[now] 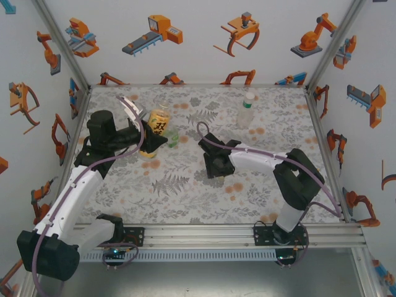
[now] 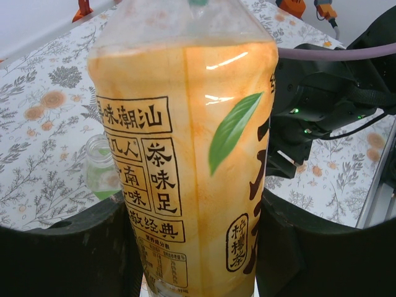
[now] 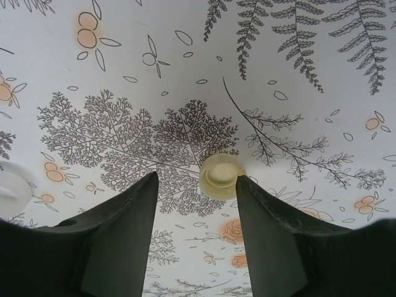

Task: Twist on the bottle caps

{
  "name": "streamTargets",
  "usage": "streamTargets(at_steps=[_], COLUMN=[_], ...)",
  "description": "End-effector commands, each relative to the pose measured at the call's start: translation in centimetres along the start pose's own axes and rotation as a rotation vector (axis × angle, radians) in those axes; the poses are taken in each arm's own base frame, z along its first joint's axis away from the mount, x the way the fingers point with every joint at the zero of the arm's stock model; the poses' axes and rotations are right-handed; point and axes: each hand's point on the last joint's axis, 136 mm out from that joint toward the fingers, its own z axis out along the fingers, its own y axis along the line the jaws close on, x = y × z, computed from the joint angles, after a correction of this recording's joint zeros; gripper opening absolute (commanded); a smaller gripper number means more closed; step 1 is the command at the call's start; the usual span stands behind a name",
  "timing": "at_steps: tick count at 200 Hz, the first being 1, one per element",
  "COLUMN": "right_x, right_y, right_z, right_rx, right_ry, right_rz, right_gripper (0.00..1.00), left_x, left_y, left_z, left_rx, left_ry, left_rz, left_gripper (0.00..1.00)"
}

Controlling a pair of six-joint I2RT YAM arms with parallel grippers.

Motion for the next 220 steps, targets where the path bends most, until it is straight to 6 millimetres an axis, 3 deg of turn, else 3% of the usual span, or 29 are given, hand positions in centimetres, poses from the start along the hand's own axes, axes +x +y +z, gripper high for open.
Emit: streamTargets(at_steps=[1,220], right_x=[-1.4,-0.1], right_y=[-0.4,-0.8], right_z=[-1.5,1.2], right_rx=[0.010,0.026], right_ry=[-0.043,0.013], right_rz=[-0.001,-0.002], right_gripper=[0.52,0.52], left_x=[-0.6,-0.4], left_y=[-0.4,-0.2], left_z=[-0.1,0.1], left_rx=[0.024,0.027], left_ry=[-0.018,-0.013], left_rz=[0.002,-0.006], left_gripper=[0.00,0.00])
